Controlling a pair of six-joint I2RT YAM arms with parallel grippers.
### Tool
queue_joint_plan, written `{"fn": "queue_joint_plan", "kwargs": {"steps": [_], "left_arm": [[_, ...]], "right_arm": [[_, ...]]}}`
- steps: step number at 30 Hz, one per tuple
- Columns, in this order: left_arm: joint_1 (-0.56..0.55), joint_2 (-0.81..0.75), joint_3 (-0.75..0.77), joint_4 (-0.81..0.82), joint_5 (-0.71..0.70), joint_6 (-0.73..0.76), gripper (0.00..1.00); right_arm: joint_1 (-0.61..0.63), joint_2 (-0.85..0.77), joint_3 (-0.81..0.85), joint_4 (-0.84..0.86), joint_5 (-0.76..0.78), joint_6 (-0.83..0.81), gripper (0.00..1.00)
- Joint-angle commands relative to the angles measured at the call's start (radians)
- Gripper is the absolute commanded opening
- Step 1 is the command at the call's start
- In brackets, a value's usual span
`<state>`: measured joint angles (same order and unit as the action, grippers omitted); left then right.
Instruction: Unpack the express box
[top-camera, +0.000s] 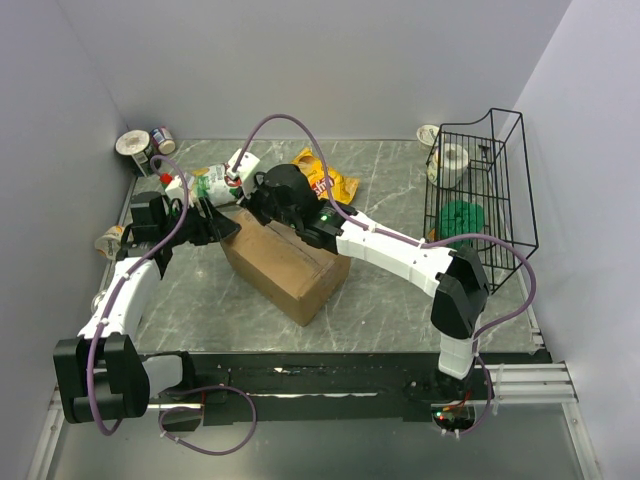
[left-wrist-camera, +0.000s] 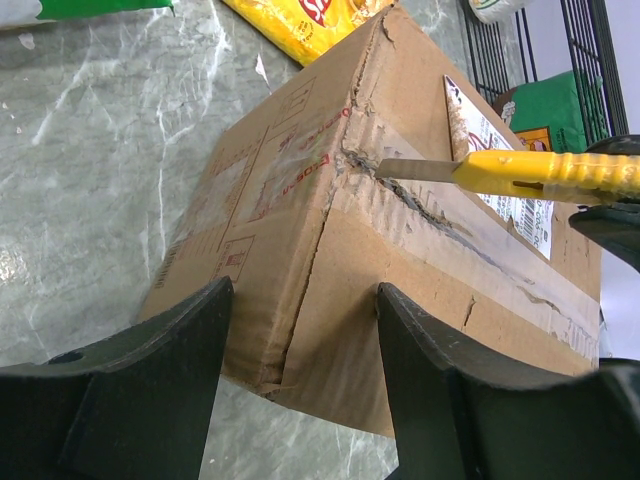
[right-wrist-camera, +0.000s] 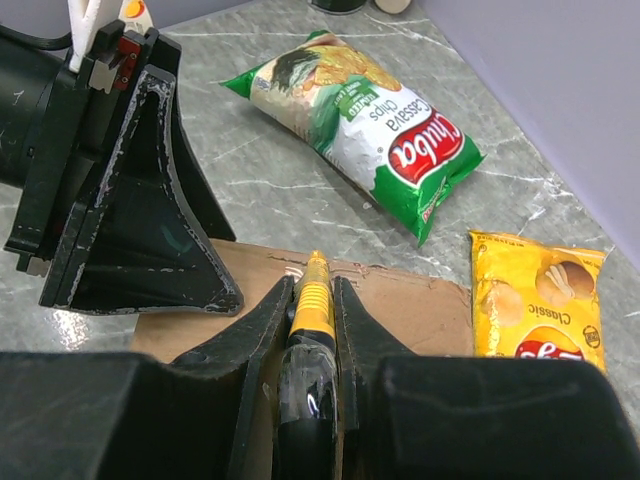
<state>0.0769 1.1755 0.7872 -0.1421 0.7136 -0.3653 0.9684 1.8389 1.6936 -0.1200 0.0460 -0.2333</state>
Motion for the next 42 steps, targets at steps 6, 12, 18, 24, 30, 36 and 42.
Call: {"fn": "queue_joint_plan", "kwargs": {"steps": [6,12,18,24,30,36,42], "left_arm": [[-0.006,0.033,-0.042,-0.113,-0.022,-0.007,0.64],[-0.006,0.038,-0.046,-0.108,-0.026,-0.007,0.63],[-0.006,0.044,-0.049,-0.103,-0.028,-0.011,0.63],[-0.006,0.052,-0.049,-0.106,-0.037,-0.003,0.6],[-0.006,0.058,-0.052,-0.103,-0.034,-0.003,0.59],[-0.006,0.062,-0.048,-0.103,-0.034,-0.003,0.59],[-0.005,0.062,-0.046,-0.108,-0.042,0.0,0.57]], "right_arm": [[0.006,0.006,-0.005,0.006,0.028,-0.012,0.0],[0.006,0.002,-0.028,0.008,0.035,-0.024,0.0],[0.007,0.002,-0.034,0.005,0.034,-0.026,0.0],[0.001,-0.007,-0.052,0.032,0.045,-0.053,0.0],[-0.026,0.037,0.023,0.031,0.035,-0.07,0.0],[-0.026,0.054,0.046,0.014,0.023,-0.069,0.0],[-0.026,0.022,0.014,0.002,0.031,-0.081,0.0]]}}
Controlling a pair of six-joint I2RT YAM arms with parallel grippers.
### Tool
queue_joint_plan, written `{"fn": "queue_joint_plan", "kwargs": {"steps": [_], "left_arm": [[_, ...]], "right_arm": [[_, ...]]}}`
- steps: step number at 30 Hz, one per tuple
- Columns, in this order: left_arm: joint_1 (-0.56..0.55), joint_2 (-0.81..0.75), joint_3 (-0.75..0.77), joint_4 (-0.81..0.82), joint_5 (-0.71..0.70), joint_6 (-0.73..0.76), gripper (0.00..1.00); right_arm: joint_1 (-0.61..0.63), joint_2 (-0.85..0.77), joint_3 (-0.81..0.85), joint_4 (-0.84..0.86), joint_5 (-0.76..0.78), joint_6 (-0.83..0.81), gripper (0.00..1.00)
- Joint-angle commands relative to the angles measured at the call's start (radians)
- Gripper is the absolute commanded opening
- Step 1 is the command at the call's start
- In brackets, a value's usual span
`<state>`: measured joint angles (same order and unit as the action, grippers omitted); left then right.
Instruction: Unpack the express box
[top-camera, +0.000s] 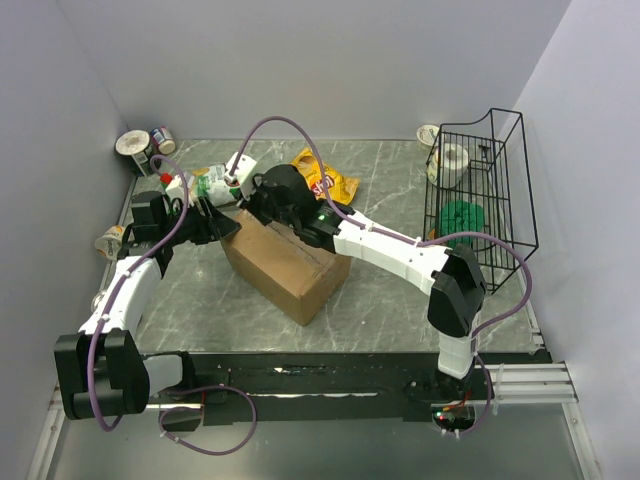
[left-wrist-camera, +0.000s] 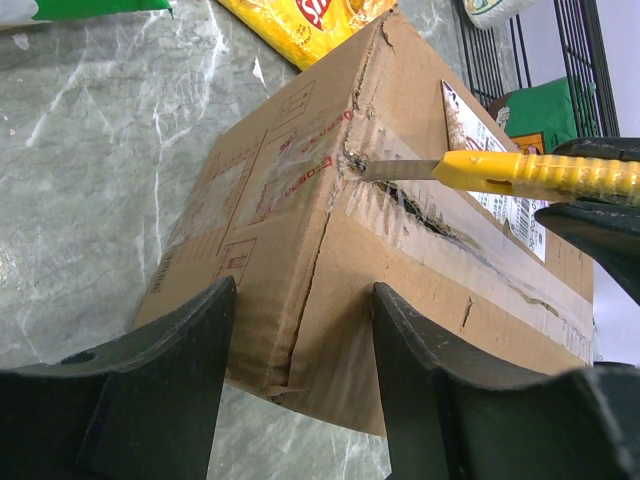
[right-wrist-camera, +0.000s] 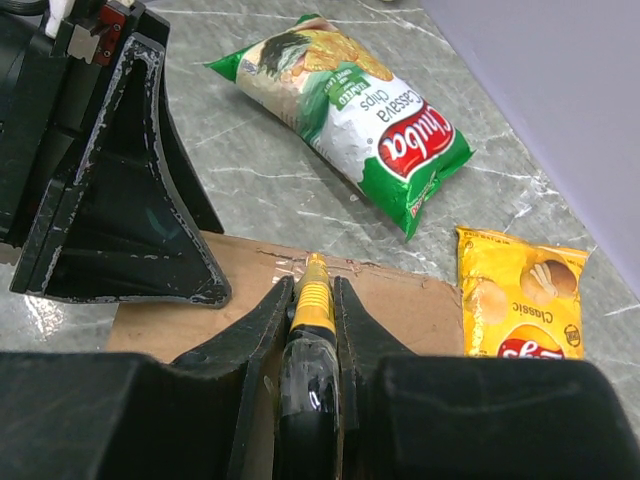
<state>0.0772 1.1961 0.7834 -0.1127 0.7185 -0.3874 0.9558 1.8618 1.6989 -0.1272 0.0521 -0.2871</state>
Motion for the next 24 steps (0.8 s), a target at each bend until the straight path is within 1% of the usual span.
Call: {"fn": "queue_joint_plan", "kwargs": {"steps": [1,3,12,13,15,16,18,24], "left_arm": [[-0.005,0.042,-0.044,-0.137,-0.051,0.021,0.56],[-0.005,0.04,-0.045,-0.136,-0.056,0.015,0.53],[-0.007,0.045,-0.05,-0.13,-0.06,0.002,0.35],[-0.007,0.045,-0.05,-0.13,-0.059,0.001,0.27],[-0.007,0.045,-0.049,-0.131,-0.06,0.001,0.19],[-0.007,0.046,-0.05,-0.13,-0.062,-0.001,0.1],[-0.007,0.046,-0.052,-0.124,-0.063,-0.008,0.01],[-0.007,0.045,-0.052,-0.128,-0.057,-0.008,0.01]], "right_arm": [[-0.014,-0.006,0.001,0.0,0.026,-0.033,0.0],[-0.012,-0.021,-0.011,-0.015,0.031,-0.035,0.0],[-0.008,-0.081,-0.088,-0.043,0.057,-0.032,0.0],[-0.006,-0.087,-0.093,-0.042,0.06,-0.03,0.0],[-0.005,-0.093,-0.099,-0.049,0.063,-0.03,0.0],[-0.002,-0.099,-0.102,-0.051,0.066,-0.03,0.0],[0.003,-0.107,-0.111,-0.051,0.08,-0.029,0.0],[0.008,-0.133,-0.137,-0.017,0.091,-0.035,0.0]]}}
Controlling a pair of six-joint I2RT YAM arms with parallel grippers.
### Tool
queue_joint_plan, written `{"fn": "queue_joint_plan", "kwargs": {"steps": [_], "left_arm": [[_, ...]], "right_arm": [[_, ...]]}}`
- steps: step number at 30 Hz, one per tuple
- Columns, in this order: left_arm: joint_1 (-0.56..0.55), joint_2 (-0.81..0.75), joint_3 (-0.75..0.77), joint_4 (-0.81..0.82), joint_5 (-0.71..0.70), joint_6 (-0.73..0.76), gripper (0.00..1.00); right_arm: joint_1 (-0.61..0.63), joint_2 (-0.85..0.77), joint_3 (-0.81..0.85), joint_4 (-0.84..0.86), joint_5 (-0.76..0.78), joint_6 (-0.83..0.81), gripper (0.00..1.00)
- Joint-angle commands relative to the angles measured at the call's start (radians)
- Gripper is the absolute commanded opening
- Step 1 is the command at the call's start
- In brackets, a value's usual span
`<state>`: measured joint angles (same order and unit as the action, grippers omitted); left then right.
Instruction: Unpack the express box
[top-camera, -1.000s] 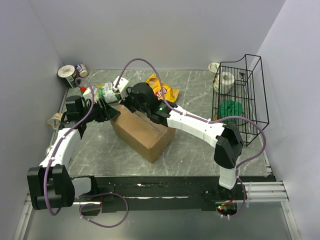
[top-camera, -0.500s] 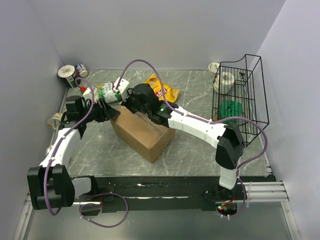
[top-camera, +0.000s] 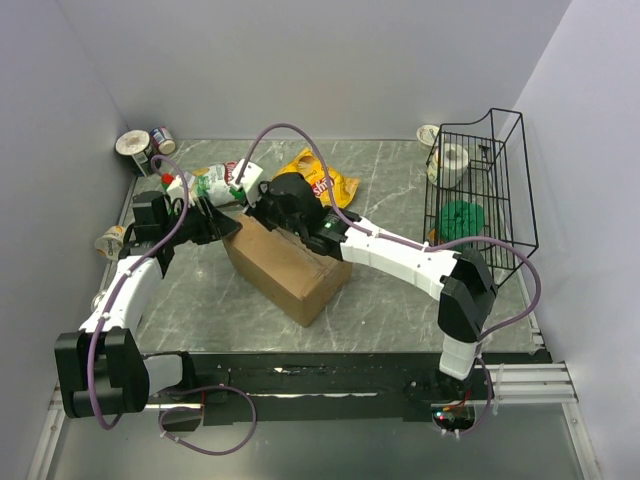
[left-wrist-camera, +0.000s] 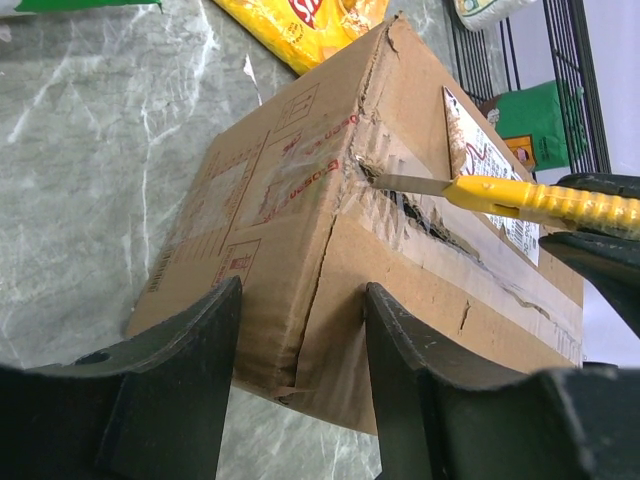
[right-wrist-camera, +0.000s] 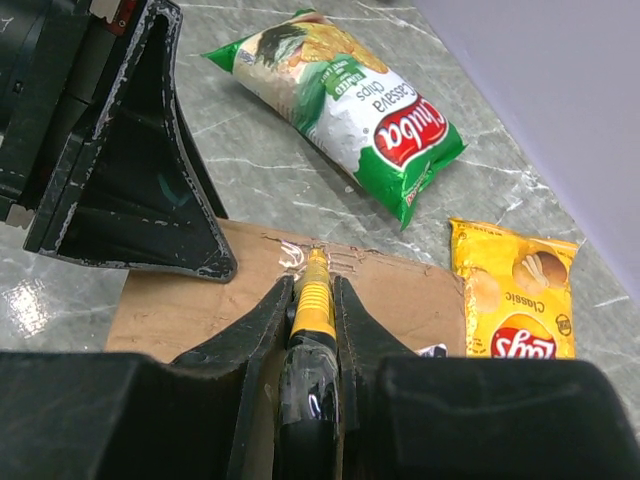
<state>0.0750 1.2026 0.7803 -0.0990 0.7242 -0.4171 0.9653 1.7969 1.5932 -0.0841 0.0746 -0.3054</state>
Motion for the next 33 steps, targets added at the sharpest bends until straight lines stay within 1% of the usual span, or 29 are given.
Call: {"fn": "queue_joint_plan", "kwargs": {"steps": [1,7,12,15,21,24,28,33], "left_arm": [[-0.003,0.038,-0.049,-0.142,-0.06,0.021,0.01],[-0.004,0.045,-0.042,-0.143,-0.058,0.02,0.01],[-0.004,0.049,-0.042,-0.14,-0.055,0.018,0.01],[-0.004,0.051,-0.044,-0.139,-0.054,0.017,0.01],[-0.004,0.055,-0.038,-0.142,-0.055,0.017,0.01],[-0.004,0.052,-0.036,-0.145,-0.066,0.014,0.01],[-0.004,0.055,-0.026,-0.154,-0.075,0.0,0.01],[-0.004,0.064,-0.026,-0.136,-0.08,-0.012,0.01]], "right_arm": [[-0.002,-0.073,-0.032,-0.043,0.068,-0.029,0.0],[-0.004,-0.07,-0.033,-0.009,0.079,-0.07,0.0],[-0.01,-0.094,-0.049,0.06,0.054,-0.069,0.0],[-0.008,-0.074,-0.013,0.034,0.047,-0.077,0.0],[-0.013,-0.054,-0.013,0.026,0.045,-0.081,0.0],[-0.01,-0.054,0.005,-0.008,0.045,-0.057,0.0],[-0.007,-0.062,0.051,-0.13,0.065,-0.008,0.0],[-0.004,-0.082,0.06,-0.193,0.079,0.012,0.0]]}}
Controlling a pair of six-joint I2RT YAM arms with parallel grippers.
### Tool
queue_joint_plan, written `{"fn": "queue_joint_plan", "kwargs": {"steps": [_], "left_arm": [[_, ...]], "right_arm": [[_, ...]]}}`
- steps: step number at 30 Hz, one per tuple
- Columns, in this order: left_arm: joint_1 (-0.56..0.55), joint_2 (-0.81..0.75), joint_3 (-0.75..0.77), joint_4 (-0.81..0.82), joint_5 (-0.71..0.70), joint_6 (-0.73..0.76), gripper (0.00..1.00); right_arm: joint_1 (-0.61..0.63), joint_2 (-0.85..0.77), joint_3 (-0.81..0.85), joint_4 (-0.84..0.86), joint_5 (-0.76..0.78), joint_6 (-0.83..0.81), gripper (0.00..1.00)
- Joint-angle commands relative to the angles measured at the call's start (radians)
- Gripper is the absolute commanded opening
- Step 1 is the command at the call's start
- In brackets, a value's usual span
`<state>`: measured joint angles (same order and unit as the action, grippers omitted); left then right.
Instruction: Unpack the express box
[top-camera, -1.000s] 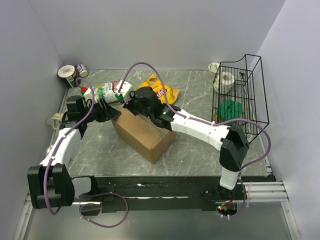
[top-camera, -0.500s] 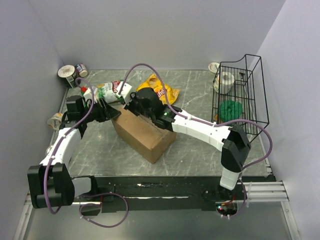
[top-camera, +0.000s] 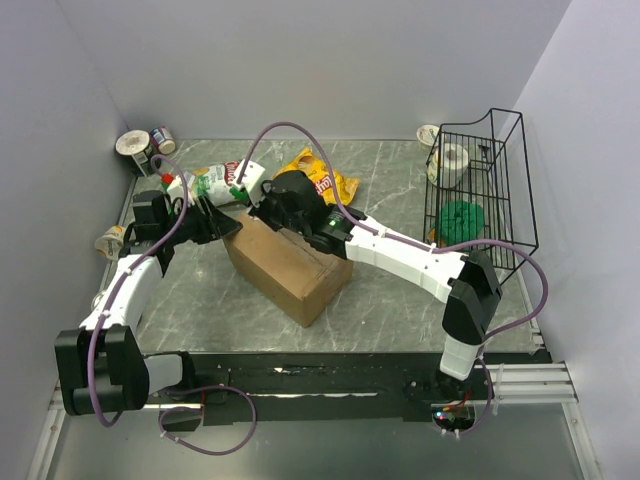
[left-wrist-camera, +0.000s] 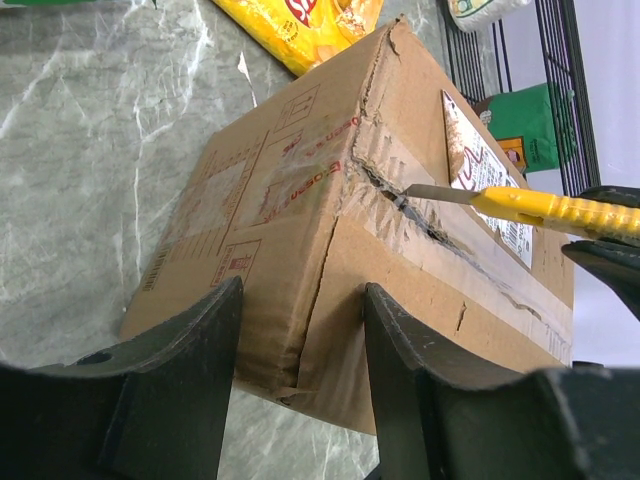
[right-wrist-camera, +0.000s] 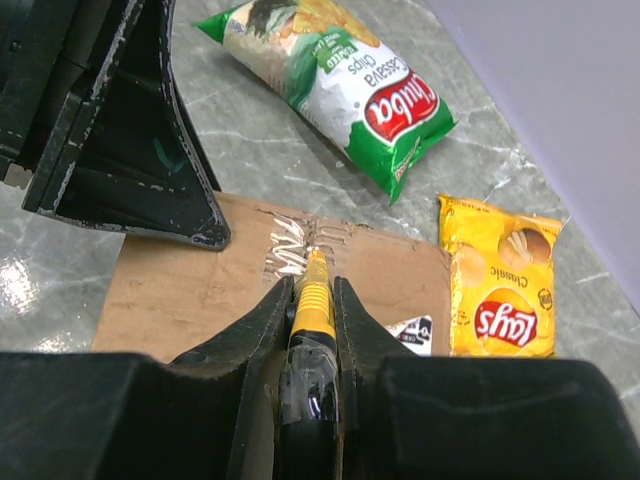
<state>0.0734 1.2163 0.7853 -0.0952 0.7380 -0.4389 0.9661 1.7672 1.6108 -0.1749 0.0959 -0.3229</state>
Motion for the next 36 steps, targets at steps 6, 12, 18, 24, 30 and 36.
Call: {"fn": "queue_joint_plan", "kwargs": {"steps": [6,12,18,24,30,36], "left_arm": [[-0.003,0.055,-0.032,-0.127,-0.097,0.0,0.01],[-0.001,0.051,-0.032,-0.13,-0.104,0.003,0.01],[-0.003,0.04,-0.04,-0.129,-0.103,-0.001,0.01],[-0.003,0.035,-0.032,-0.13,-0.081,-0.003,0.01],[-0.001,0.012,0.006,-0.162,-0.029,-0.001,0.01],[0.057,-0.072,0.04,-0.239,-0.005,-0.035,0.33]], "right_arm": [[-0.001,-0.064,0.032,-0.13,0.059,0.059,0.0],[0.003,-0.064,0.037,-0.156,0.053,0.087,0.0],[0.019,-0.072,0.051,-0.222,0.03,0.16,0.0],[0.02,-0.051,0.081,-0.189,0.044,0.166,0.0],[0.017,0.001,0.132,-0.158,0.041,0.12,0.0],[0.017,0.012,0.149,-0.146,0.004,0.104,0.0]]}}
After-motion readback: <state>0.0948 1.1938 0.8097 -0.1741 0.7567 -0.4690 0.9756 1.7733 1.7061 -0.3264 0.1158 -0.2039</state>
